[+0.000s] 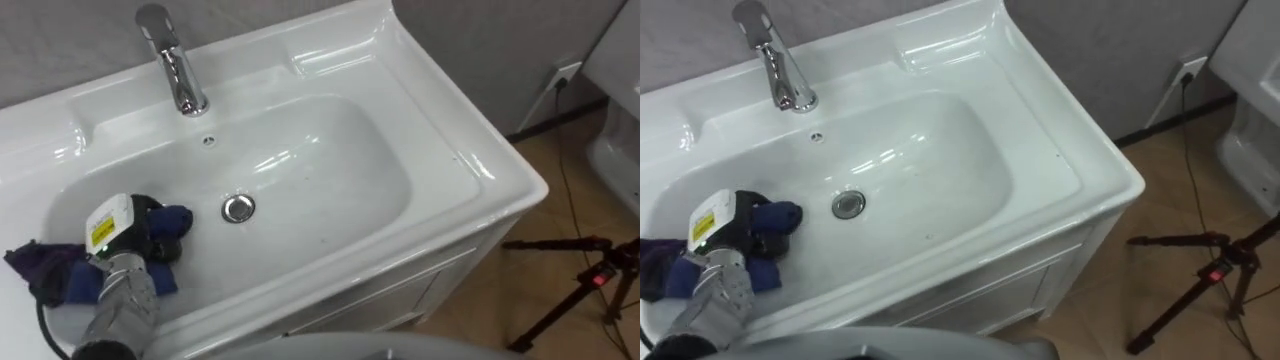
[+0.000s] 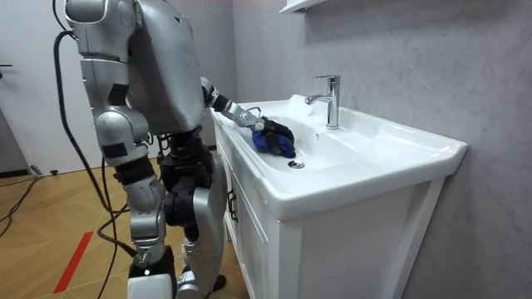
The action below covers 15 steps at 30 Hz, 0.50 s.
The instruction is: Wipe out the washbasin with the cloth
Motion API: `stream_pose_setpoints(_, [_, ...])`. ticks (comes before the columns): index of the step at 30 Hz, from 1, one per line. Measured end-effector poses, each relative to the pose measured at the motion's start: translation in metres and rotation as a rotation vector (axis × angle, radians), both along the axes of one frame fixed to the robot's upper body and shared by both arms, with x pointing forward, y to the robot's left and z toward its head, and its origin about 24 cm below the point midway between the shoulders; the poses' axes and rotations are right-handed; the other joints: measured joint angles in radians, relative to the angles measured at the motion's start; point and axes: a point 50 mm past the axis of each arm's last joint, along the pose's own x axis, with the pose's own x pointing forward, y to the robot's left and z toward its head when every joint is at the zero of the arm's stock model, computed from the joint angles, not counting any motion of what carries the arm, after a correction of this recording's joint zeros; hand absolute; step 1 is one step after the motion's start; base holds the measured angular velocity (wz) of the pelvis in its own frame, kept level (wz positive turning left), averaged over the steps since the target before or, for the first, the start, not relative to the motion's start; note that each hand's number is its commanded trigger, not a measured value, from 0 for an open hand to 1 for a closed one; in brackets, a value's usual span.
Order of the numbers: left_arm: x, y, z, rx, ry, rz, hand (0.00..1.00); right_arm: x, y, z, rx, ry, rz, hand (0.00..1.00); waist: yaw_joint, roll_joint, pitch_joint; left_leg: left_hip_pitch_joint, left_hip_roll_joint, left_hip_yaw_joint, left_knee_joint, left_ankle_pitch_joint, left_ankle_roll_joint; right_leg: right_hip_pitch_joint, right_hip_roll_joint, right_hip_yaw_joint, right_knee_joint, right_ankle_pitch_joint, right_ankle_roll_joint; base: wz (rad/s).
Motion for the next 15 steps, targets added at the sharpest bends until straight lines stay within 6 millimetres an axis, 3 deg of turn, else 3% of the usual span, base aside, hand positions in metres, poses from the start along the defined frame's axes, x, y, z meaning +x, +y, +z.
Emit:
stream_pose_setpoints(7, [-0.003, -0.008, -0.004, 0.154, 0.049, -0.105, 1.0, -0.005, -0.006, 0.002, -0.031, -0.001, -0.053, 0.0, 0.007, 0.016, -0.0028, 0.005, 0.002, -0.001, 0.007, 0.001, -0.002, -0.002, 0.003, 0.018, 0.001, 0.0, -0.004, -0.08])
stream_pose_setpoints(15, [-0.006, -0.012, -0.007, 0.184, 0.078, -0.096, 1.0, -0.003, -0.008, 0.002, -0.038, -0.008, -0.05, 0.0, 0.006, 0.022, -0.0032, 0.017, 0.002, -0.002, 0.008, 0.001, -0.002, 0.017, 0.002, 0.021, -0.001, 0.0, -0.004, -0.01])
